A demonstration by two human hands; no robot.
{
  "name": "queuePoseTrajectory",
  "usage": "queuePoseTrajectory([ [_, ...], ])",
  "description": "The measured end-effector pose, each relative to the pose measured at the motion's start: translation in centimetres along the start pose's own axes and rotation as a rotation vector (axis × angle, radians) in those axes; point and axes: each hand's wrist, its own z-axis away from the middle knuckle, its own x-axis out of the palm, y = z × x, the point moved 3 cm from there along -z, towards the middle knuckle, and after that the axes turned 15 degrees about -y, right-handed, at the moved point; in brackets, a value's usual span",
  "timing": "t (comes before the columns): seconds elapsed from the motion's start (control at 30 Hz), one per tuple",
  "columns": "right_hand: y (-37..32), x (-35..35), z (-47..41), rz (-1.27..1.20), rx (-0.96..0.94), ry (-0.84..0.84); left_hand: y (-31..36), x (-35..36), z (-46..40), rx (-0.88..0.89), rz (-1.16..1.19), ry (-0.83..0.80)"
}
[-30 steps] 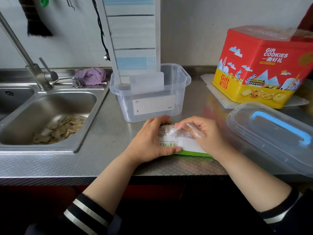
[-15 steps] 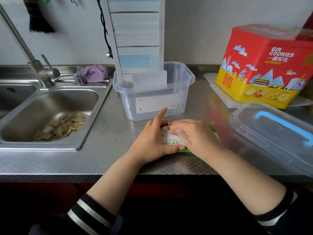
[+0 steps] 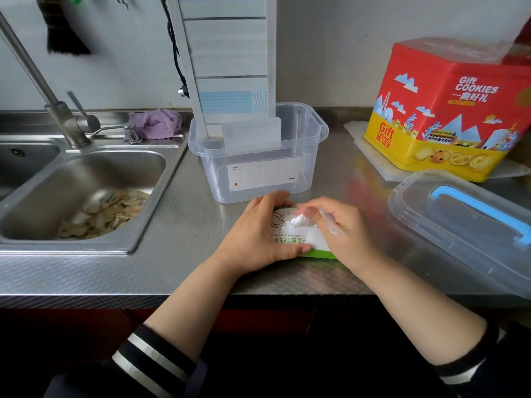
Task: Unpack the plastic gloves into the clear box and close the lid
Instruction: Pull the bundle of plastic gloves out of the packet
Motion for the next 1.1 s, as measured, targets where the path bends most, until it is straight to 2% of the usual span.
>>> queuePoseTrajectory([
  [0.27,-0.7,-0.5,-1.5,-0.191,0.129,0.078,-0.2,0.2,-0.1,-0.010,0.001,-0.014],
  [0.43,-1.1,-0.6,-2.0,-0.239,0.154,0.058,-0.3,0.2,-0.1,-0.023,0.030,0.000],
  [0.5,-1.4,-0.9,-2.2,-0.186,0.152,-0.008,-0.4,0.2,0.0,-0.024,0.041,0.004],
  [0.6,-2.1,-1.2,-2.5,-0.134,0.157,-0.259,-0.4,0.3,0.1,-0.032,0.051,0.001],
  [0.67,-1.8,-0.9,-2.3,0.052,0.143,-0.344,-0.4,0.3,0.1,-0.037,0.050,0.005],
  [0.73,-1.7,-0.4,-2.1,0.377,-0.025,-0.285,-0.4,0.3,0.1,-0.040,0.053,0.011],
  [0.8,-2.1,0.2,-1.8,0.542,-0.126,-0.256,-0.5,0.3,0.1,-0.048,0.071,0.018],
  [0.97,-3.3,0.5,-1.5,0.590,-0.146,-0.147,-0.1,0.2,0.2,-0.046,0.042,0.038],
  [1.1,-3.0,0.5,-1.4,0.284,-0.014,-0.034,0.0,0.0,0.2,-0.044,-0.015,0.058],
])
